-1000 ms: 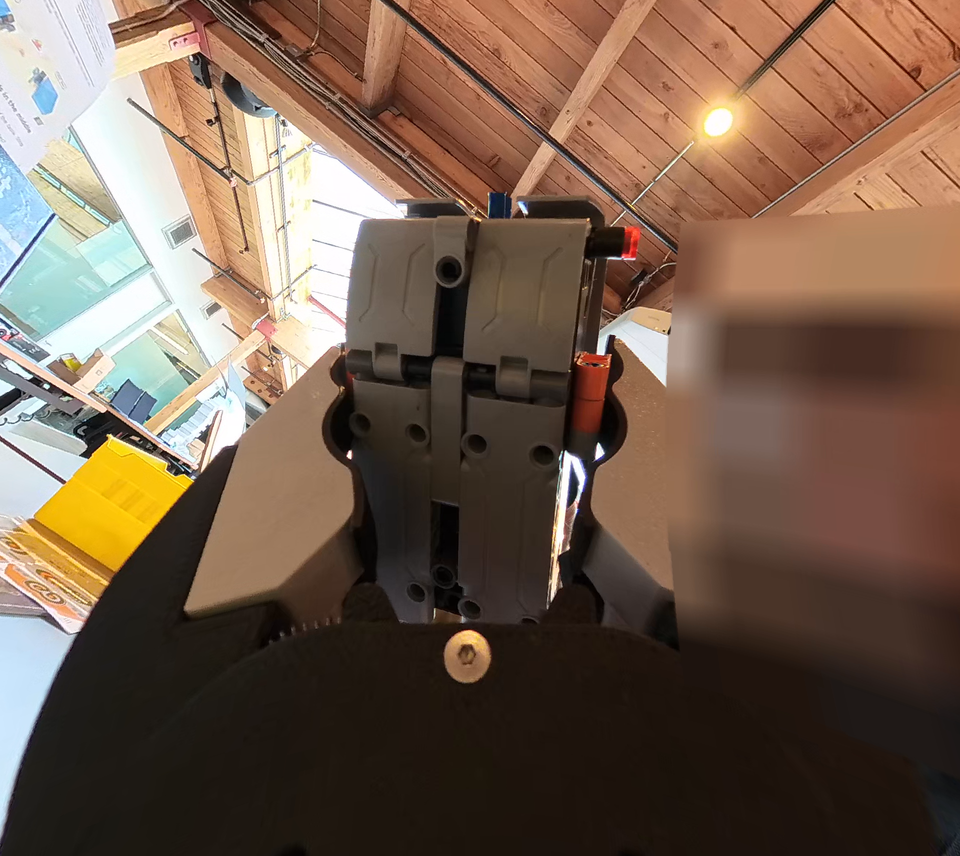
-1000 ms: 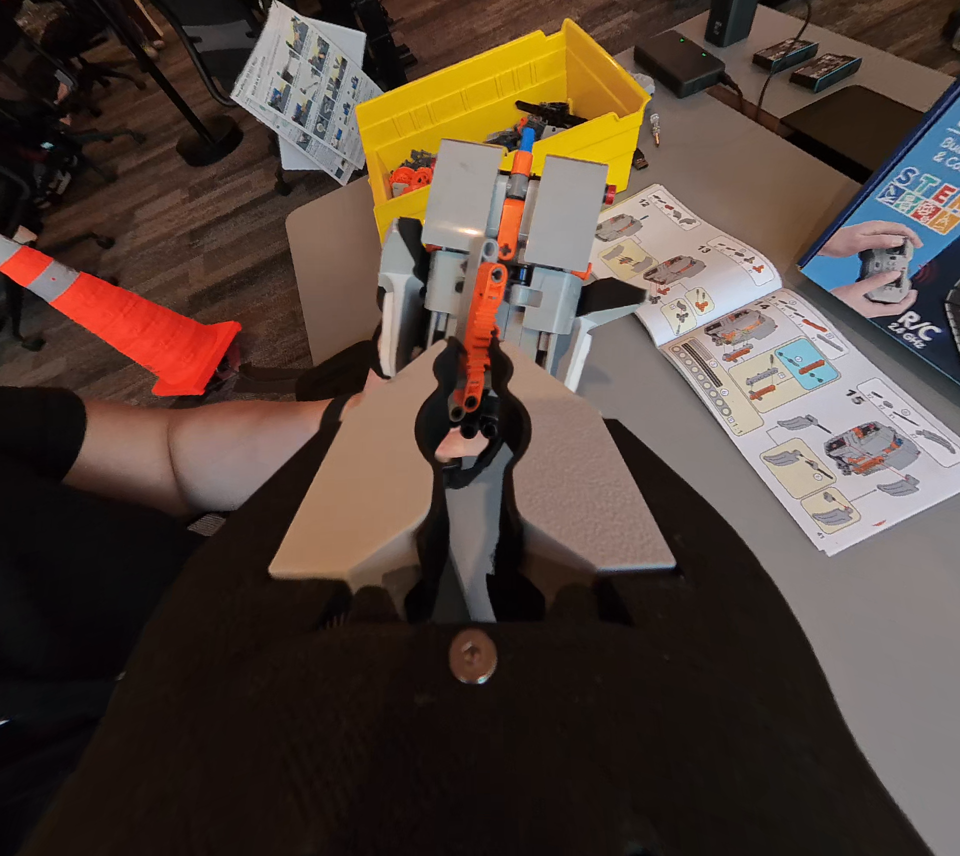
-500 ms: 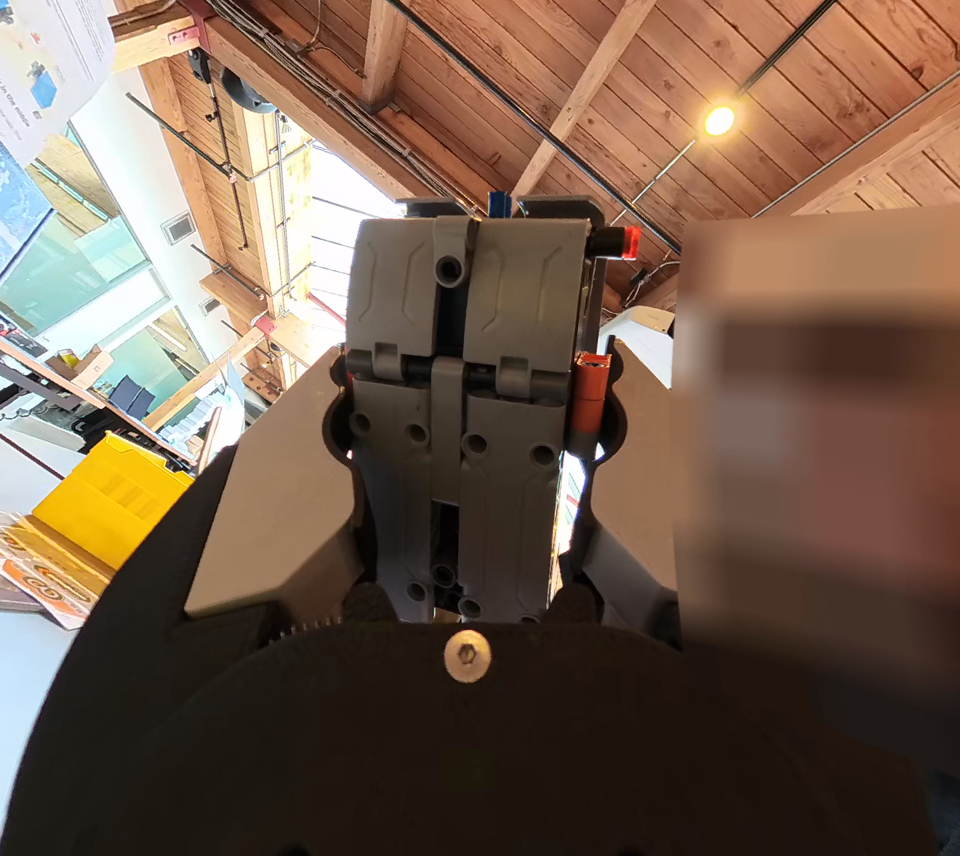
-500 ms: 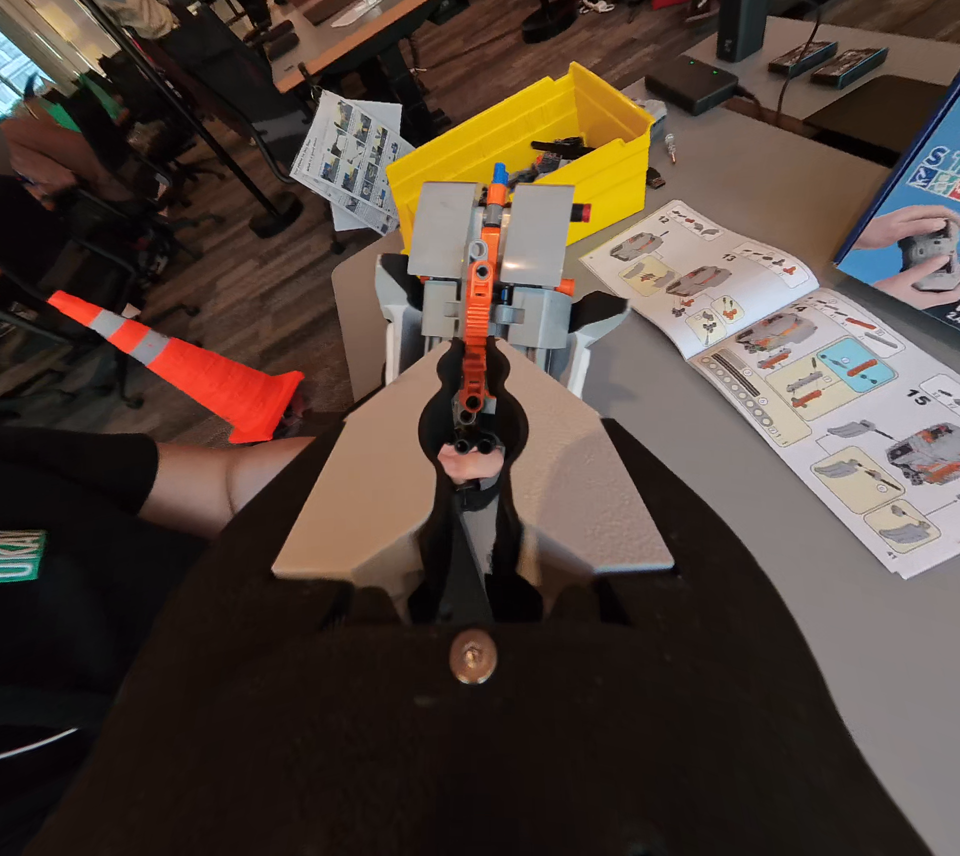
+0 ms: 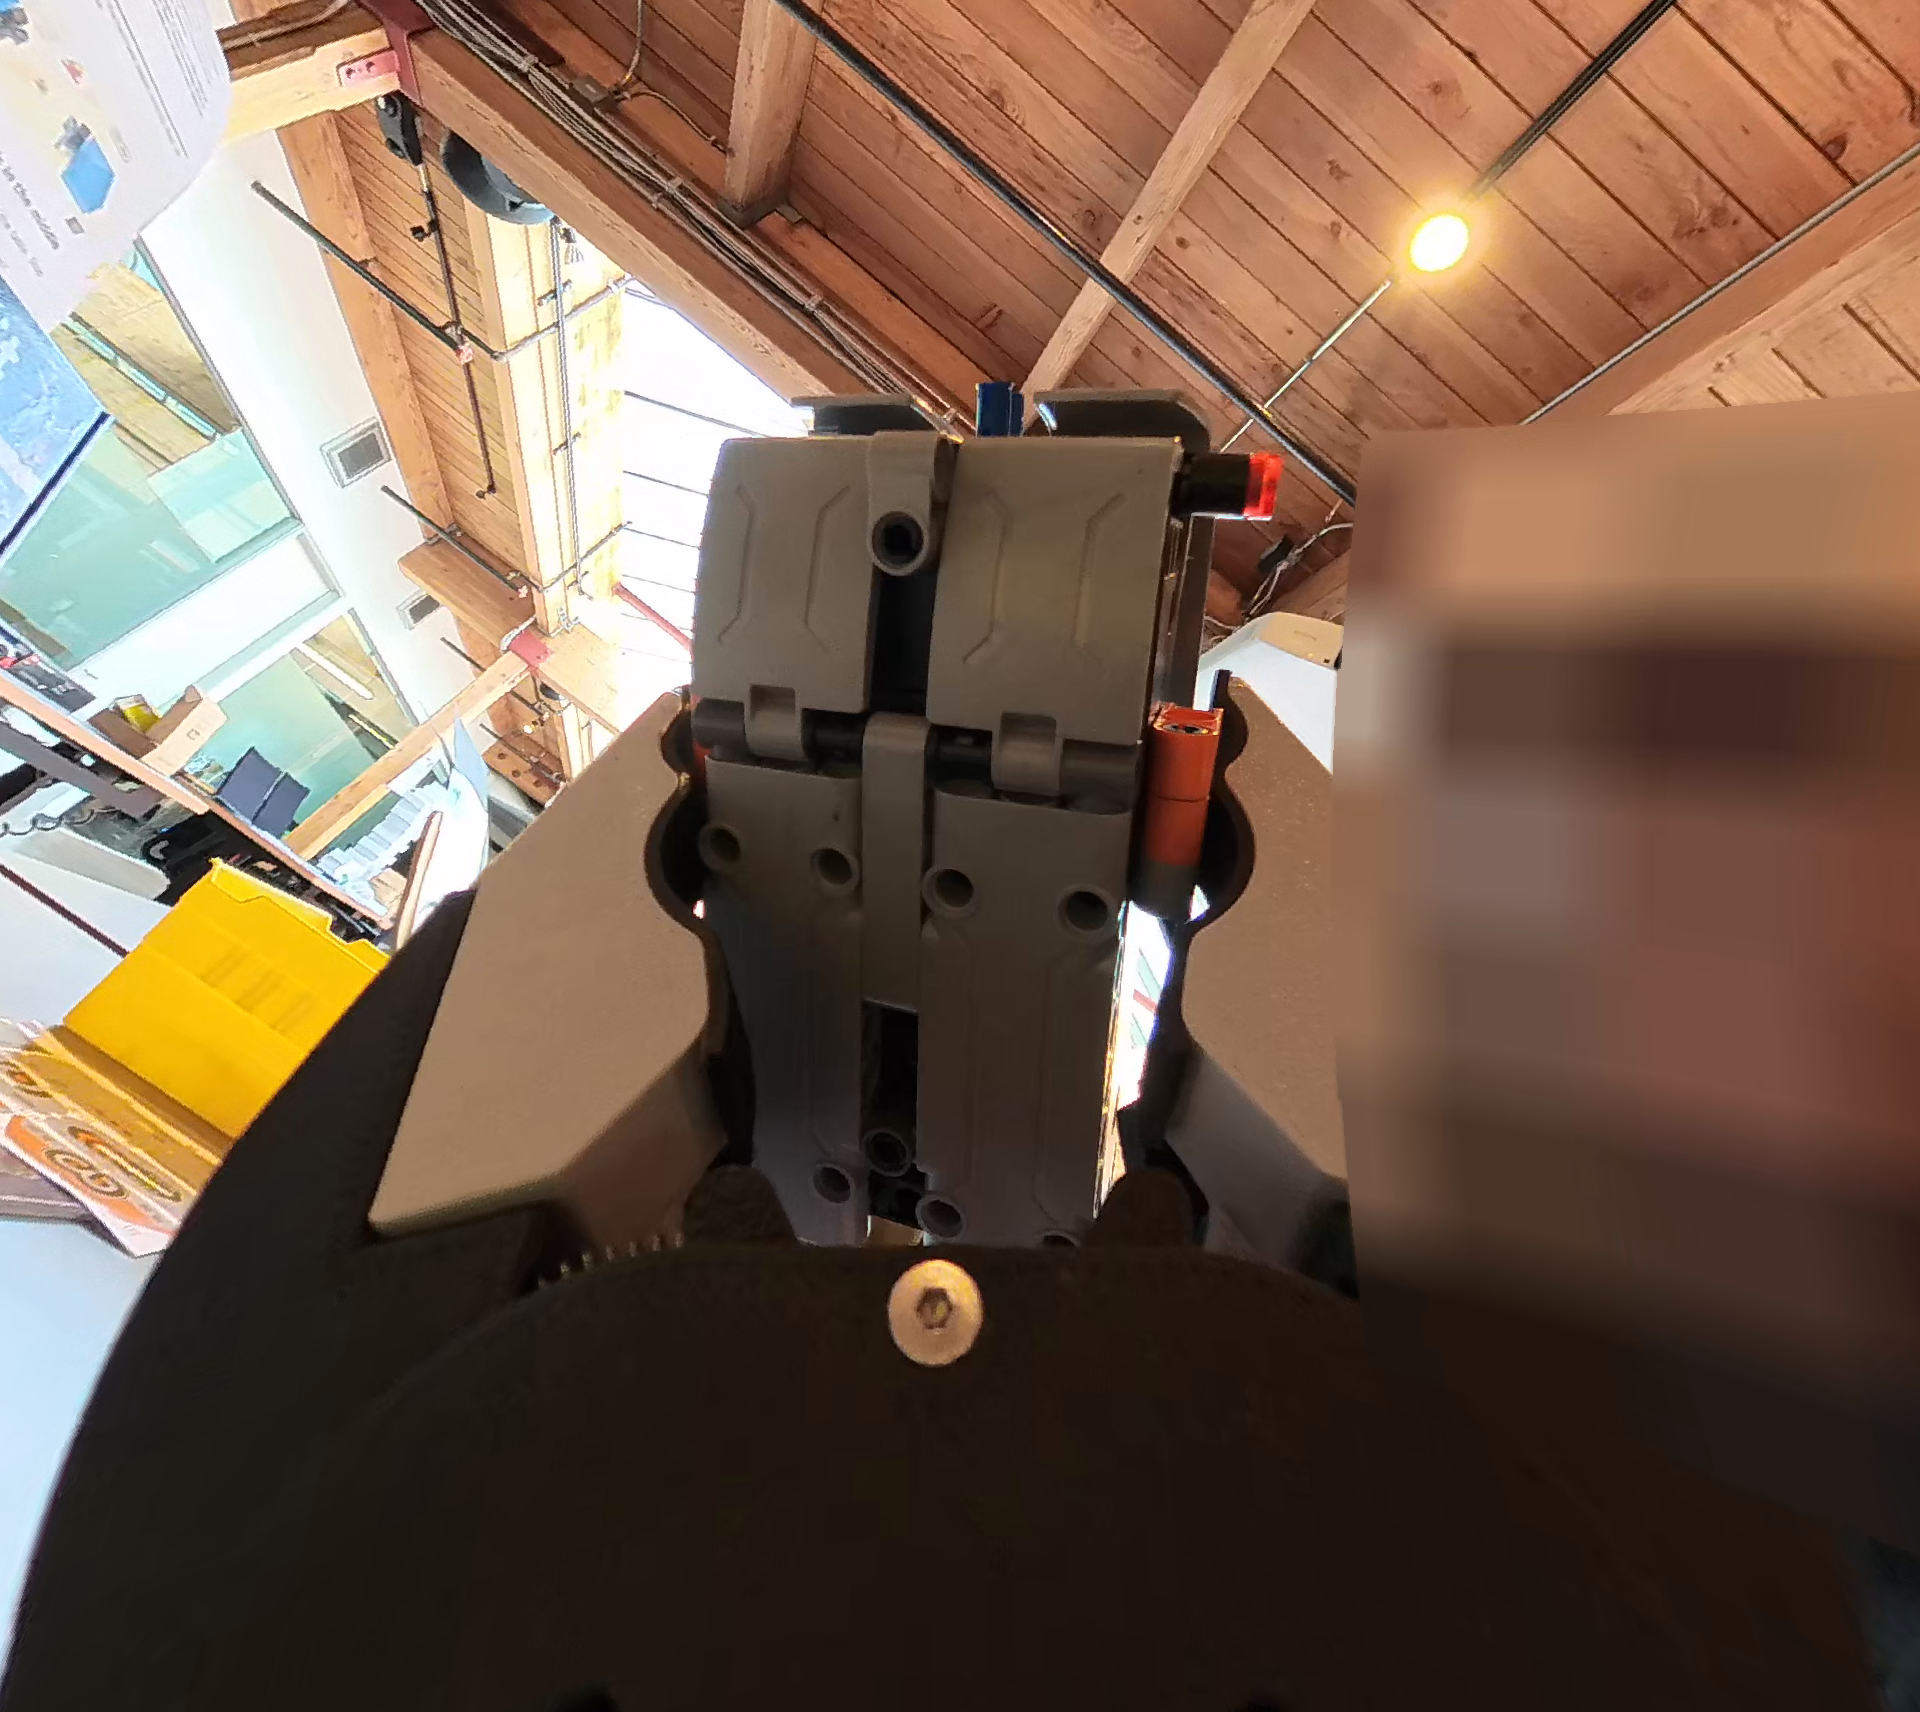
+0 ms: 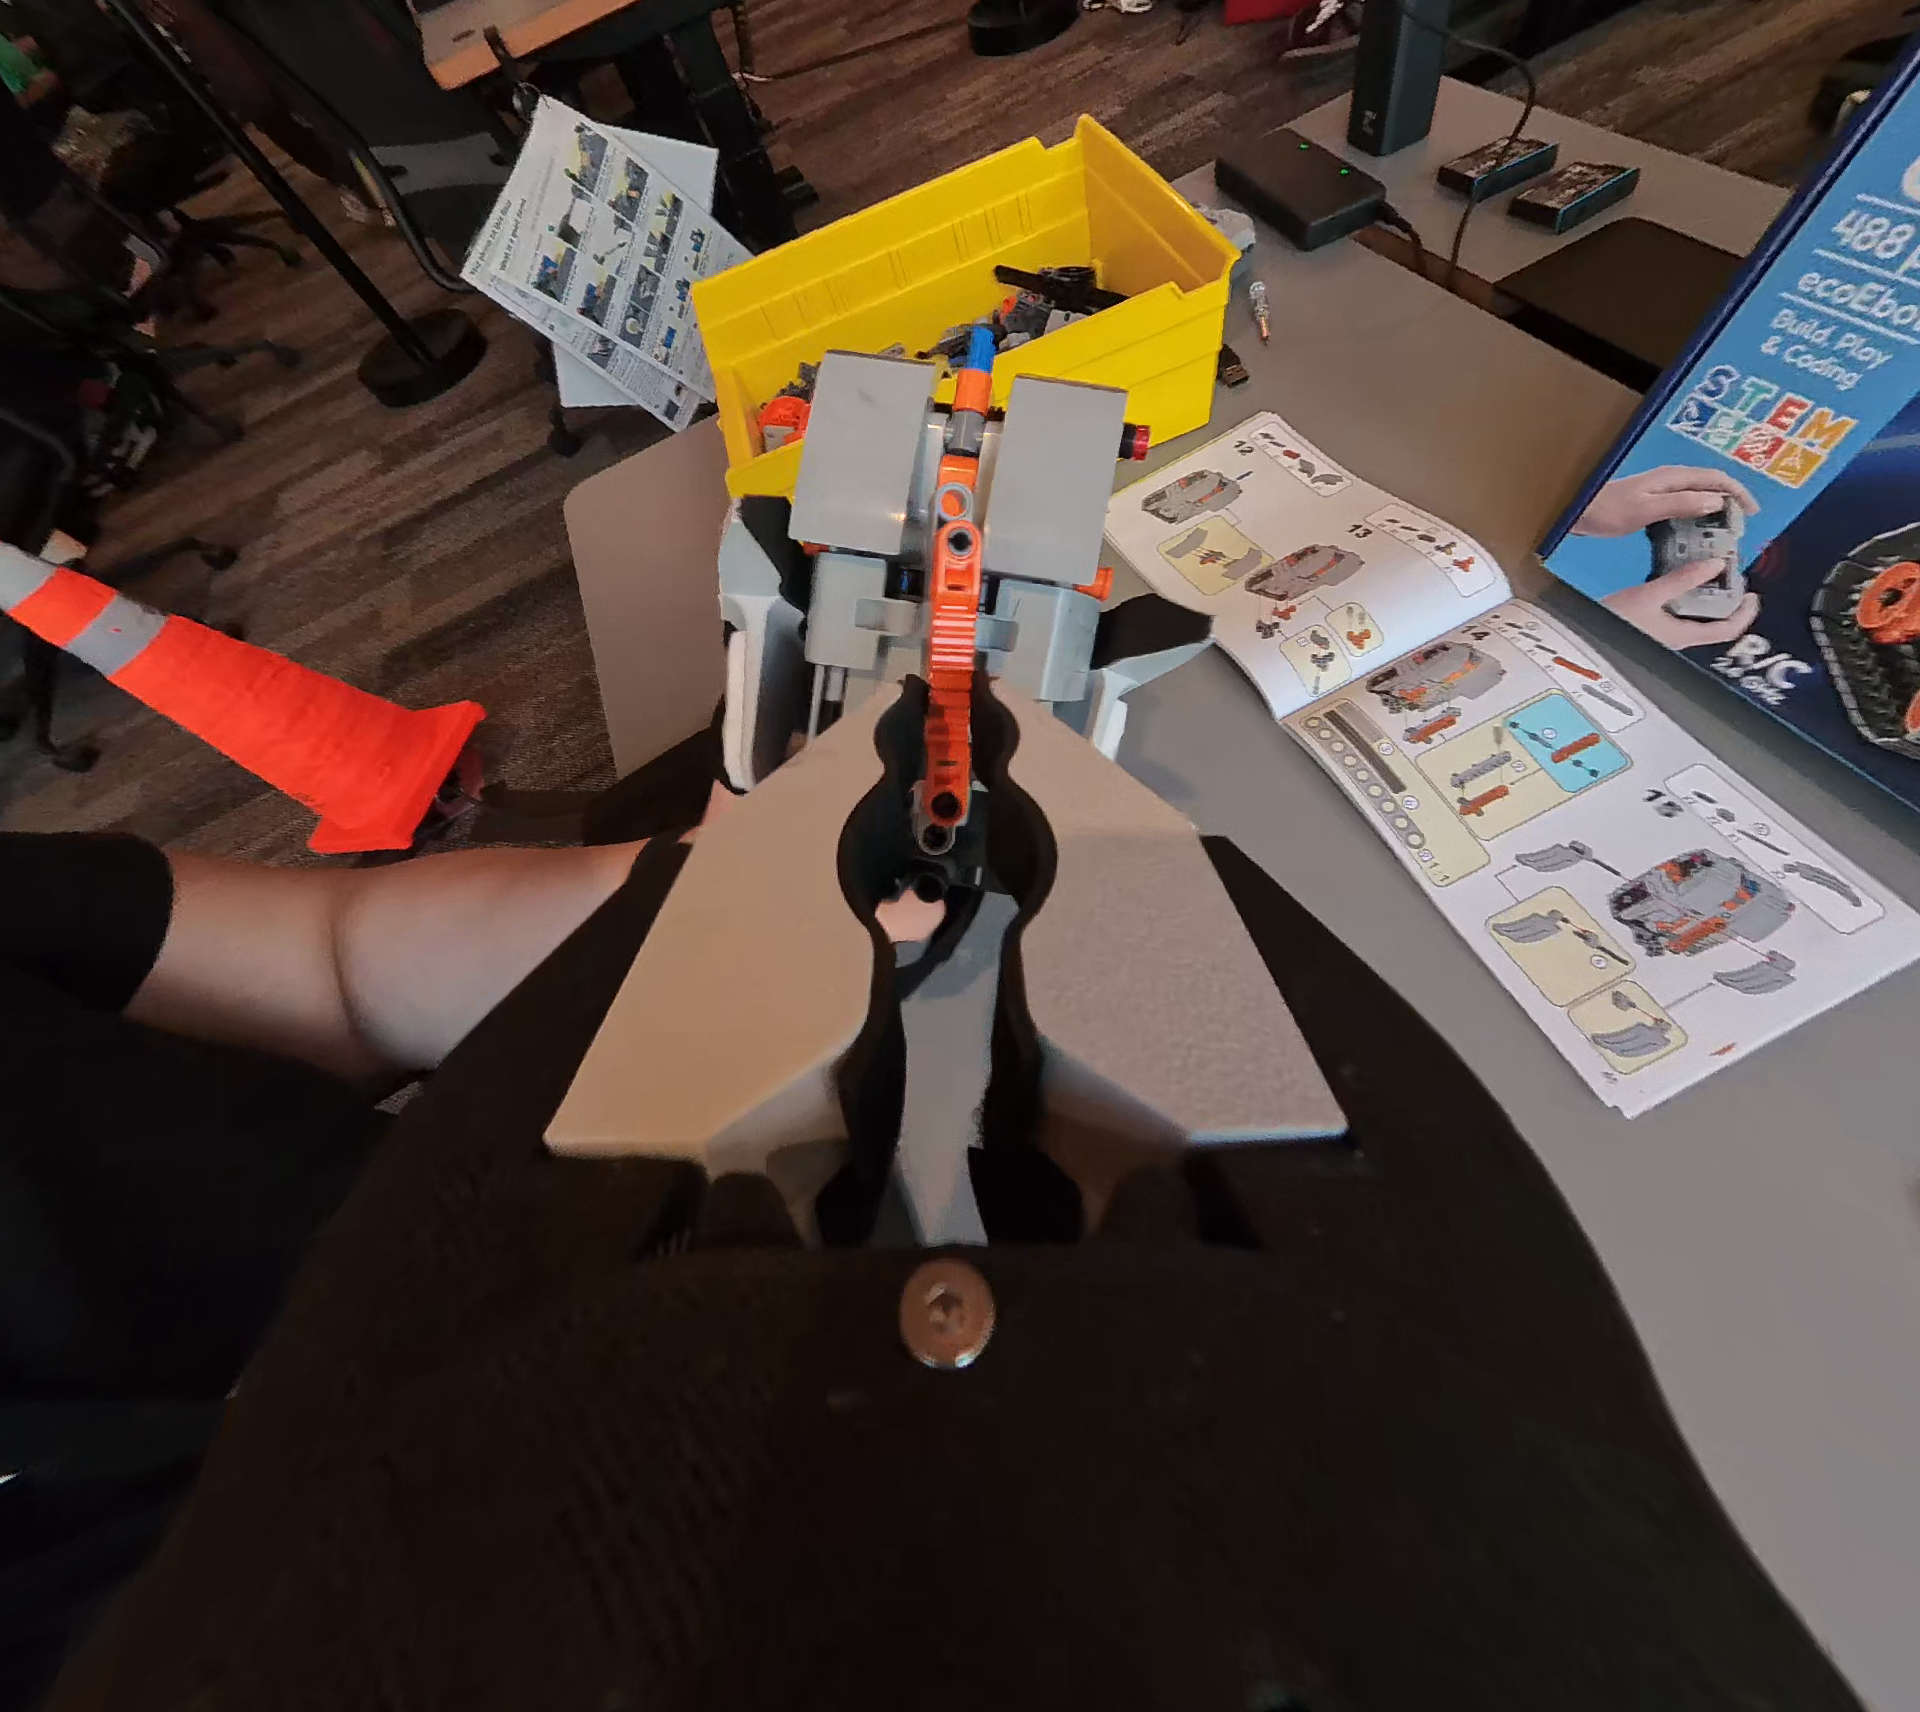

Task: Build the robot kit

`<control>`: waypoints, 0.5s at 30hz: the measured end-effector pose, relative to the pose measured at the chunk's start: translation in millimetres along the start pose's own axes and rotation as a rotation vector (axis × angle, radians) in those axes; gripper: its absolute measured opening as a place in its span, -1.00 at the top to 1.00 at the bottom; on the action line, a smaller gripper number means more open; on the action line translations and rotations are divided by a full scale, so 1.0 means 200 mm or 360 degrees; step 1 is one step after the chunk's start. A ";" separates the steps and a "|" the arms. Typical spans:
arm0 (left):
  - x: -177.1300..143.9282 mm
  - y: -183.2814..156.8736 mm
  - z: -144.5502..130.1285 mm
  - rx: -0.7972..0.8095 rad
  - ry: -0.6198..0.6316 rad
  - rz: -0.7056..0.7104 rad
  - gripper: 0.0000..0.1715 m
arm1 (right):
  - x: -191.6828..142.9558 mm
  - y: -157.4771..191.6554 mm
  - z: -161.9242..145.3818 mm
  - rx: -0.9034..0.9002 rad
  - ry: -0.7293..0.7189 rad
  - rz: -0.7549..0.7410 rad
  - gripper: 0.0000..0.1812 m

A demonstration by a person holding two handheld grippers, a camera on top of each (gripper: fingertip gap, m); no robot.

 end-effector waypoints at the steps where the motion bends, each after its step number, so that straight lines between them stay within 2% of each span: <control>1: 0.00 0.00 0.00 0.0000 0.0006 -0.0001 -0.10 | 0.01 0.01 0.00 0.0022 0.0003 0.0032 0.93; 9: 0.00 0.01 0.00 -0.0008 -0.0007 0.0008 -0.10 | 0.02 -0.01 -0.01 0.0065 -0.0032 0.0002 0.93; 15: -0.01 0.01 0.01 0.0040 -0.0010 0.0044 -0.10 | 0.02 -0.01 -0.02 -0.0043 -0.0072 -0.0088 0.92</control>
Point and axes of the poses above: each gripper's, where its closed fingertips meet, x out along the fingers, z out of its top, y = z × x across the jaws, the point moved 1 cm from there along -x, back along the fingers, and after that the axes turned 4 degrees about z, right-handed, at the moved point
